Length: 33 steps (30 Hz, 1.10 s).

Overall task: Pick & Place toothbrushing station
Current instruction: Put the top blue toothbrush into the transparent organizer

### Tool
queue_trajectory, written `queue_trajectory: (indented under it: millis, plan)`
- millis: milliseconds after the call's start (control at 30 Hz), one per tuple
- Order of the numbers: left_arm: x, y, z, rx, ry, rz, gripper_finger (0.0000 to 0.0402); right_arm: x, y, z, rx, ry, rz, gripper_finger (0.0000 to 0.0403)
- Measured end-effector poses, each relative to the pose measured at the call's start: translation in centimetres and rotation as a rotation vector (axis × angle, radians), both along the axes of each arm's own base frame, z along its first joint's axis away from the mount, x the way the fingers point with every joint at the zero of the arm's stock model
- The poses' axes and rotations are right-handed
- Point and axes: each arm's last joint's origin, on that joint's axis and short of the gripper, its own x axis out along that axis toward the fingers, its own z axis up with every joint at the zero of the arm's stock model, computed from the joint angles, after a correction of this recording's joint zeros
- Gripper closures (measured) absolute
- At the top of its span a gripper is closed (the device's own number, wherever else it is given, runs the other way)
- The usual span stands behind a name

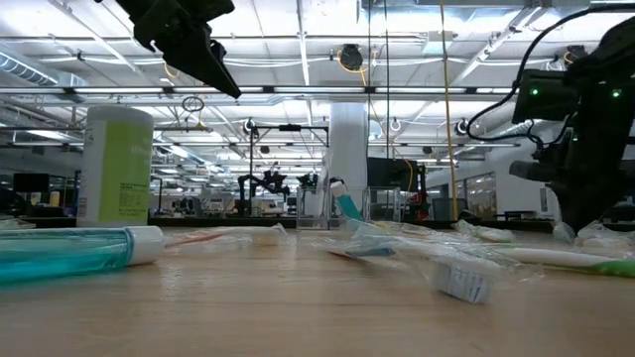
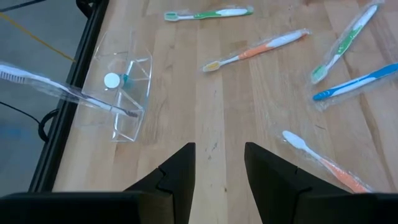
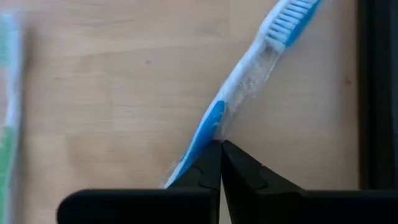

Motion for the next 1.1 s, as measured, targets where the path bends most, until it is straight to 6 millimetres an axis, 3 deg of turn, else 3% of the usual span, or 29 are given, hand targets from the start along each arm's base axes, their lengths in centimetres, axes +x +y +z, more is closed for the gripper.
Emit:
queue_trajectory:
  millis: [167, 433, 600, 767, 933, 1100]
  plan:
    - [0.0, 0.0, 0.0, -0.004, -0.001, 0.004, 0.0256, 1.4, 0.5, 1.4, -0.174, -0.173, 0.145, 0.0402]
    - [0.0, 0.0, 0.0, -0.037, -0.009, 0.033, 0.0256, 5.1, 1.1, 5.4, -0.616, -0.499, 0.307, 0.0403]
    - [0.0, 0.0, 0.0, -0.049, -0.012, 0.043, 0.0256, 6.5, 1.3, 7.4, -0.839, -0.595, 0.318, 0.0403]
    - [0.0, 0.0, 0.0, -0.062, -0.016, 0.054, 0.0256, 7.9, 0.8, 7.9, -0.958, -0.617, 0.325, 0.0403]
    - [0.1, 0.0, 0.1, -0.062, -0.024, 0.055, 0.0256, 9.8, 0.0, 7.2, -1.067, -0.593, 0.346, 0.0403]
    - [0.1, 0.0, 0.1, -0.065, -0.025, 0.057, 0.0256, 10.9, -1.2, 7.0, -1.200, -0.574, 0.252, 0.0403]
